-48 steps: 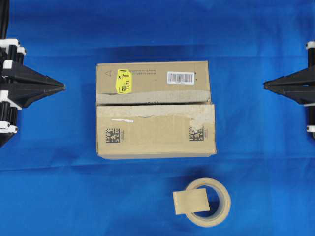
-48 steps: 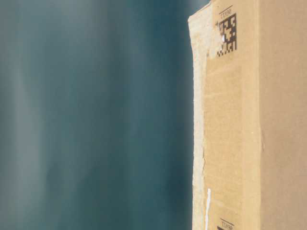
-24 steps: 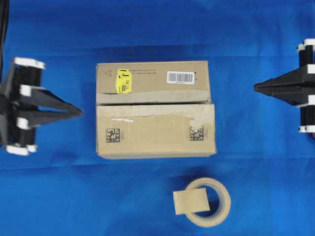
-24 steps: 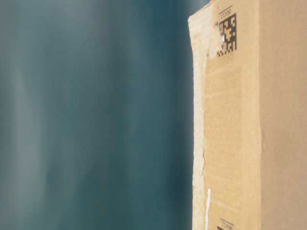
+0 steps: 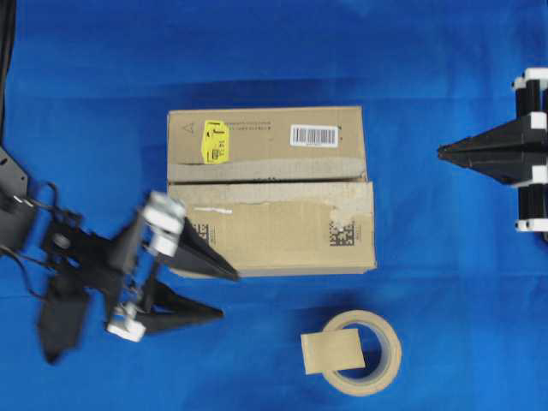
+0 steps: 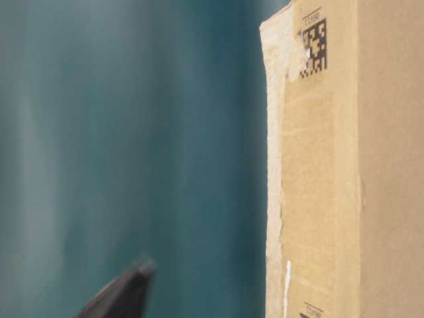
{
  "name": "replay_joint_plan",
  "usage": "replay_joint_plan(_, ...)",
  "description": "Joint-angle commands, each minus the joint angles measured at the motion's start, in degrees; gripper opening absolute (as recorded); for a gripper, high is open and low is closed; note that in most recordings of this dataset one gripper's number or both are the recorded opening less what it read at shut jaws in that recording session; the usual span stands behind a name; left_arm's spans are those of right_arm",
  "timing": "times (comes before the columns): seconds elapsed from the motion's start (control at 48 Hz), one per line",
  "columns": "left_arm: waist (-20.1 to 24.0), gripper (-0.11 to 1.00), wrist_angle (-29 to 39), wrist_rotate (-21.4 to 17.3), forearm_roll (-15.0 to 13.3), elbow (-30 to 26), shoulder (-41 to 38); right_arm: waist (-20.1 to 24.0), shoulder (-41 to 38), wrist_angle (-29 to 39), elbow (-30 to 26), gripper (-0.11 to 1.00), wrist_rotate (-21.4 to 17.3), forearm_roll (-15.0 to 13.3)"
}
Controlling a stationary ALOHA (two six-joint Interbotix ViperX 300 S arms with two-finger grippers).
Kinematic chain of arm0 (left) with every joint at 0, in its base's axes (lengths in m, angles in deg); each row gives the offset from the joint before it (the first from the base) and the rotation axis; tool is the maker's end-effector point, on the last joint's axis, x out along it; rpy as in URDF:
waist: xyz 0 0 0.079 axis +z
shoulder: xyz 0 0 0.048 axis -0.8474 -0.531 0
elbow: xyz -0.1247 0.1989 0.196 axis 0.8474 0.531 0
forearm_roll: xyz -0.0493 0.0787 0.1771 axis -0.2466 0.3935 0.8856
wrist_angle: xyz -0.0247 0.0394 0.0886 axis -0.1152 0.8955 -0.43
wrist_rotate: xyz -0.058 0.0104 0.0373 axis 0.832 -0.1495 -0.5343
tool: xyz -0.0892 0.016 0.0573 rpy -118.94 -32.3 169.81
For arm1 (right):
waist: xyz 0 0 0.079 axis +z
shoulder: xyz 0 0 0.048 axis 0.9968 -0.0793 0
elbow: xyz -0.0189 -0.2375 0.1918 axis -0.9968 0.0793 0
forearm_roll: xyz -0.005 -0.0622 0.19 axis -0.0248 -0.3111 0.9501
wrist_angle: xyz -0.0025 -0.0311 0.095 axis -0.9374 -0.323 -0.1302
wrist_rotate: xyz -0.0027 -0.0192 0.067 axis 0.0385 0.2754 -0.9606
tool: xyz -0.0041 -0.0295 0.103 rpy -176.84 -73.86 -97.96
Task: Apply tape along the seams of the closed cardboard box to seal it securely.
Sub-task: 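Move the left gripper down toward the tape strip on the roll, then pinch the tan tape strip's free end with the left gripper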
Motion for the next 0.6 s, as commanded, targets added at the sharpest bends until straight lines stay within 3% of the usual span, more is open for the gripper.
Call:
replay_joint_plan(0.0, -0.79, 0.76, 1.14, -3.25, -0.09, -4.13, -3.96, 0.00, -0.18, -0.88, -1.49, 0.02, -0.09, 0.18)
replay_joint_plan(0.146, -1.93, 0.65, 2.90, -9.49, -0.09, -8.44, -10.28, -0.09, -0.26, -0.88, -1.41, 0.02, -0.09, 0.18)
replay_joint_plan(0.438, -3.34, 0.67, 4.22, -23.73, -0.09, -13.45, -18.63, -0.09, -0.70, -0.88, -1.41, 0.02, 0.00, 0.18)
replay_joint_plan(0.583, -3.60, 0.67, 4.13, -28.56, -0.70, -16.17, -22.50, -0.09, -0.70, -0.88, -1.32, 0.02, 0.00, 0.09)
